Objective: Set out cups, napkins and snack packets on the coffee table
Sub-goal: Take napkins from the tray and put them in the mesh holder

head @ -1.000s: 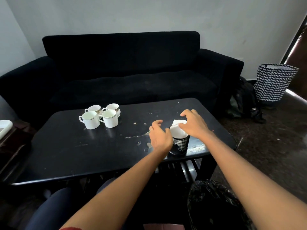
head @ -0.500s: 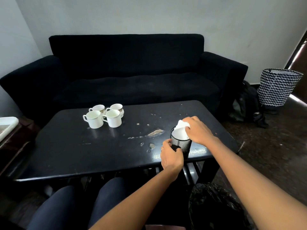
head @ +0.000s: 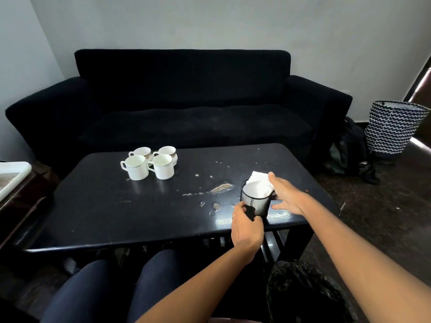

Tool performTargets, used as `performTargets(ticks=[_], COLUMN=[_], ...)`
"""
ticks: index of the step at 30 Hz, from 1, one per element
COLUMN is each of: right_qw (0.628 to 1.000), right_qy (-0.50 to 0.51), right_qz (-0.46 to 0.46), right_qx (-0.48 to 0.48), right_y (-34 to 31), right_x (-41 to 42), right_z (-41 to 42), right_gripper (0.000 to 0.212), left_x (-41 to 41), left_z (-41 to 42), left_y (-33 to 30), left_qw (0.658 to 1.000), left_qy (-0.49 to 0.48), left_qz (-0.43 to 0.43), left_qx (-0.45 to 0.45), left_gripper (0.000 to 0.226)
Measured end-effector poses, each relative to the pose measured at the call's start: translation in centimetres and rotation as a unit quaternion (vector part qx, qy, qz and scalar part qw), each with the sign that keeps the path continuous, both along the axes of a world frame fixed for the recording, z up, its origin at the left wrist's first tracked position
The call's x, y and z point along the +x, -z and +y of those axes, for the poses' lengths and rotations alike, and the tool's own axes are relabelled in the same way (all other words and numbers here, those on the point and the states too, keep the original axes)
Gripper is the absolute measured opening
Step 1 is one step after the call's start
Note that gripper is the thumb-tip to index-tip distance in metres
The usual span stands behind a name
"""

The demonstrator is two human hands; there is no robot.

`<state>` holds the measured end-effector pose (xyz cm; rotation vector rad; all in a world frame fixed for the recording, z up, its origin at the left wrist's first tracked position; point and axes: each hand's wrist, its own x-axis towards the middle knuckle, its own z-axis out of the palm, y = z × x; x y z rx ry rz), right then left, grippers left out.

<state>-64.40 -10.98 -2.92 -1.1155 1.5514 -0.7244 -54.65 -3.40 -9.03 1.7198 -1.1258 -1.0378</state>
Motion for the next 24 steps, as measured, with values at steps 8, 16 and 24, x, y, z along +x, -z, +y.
performTargets(ticks=[8, 16, 24], right_qw=[0.995, 0.976, 0.974], right_qy=[-0.093, -0.212, -0.217], right_qz=[-0.007, 0.048, 0.063], right_qx=[0.028, 0.024, 0.009], right_y=[0.0, -0.5, 0.7], right_x=[2.0, 5.9, 7.7], right_z=[0.3, 1.5, 2.5], right_gripper=[0.036, 0.051, 0.065], left_x=[3.9, 8.8, 11.4], left_z=[-1.3, -2.5, -2.8], left_y=[-0.7, -1.1, -0.5], left_qw=[0.999, 0.998, 0.998], left_qy=[-0.038, -0.055, -0.033], left_qz=[-0.005, 0.013, 0.038], left_qx=[0.006, 0.004, -0.021], left_gripper=[0.061, 0.068, 0.066])
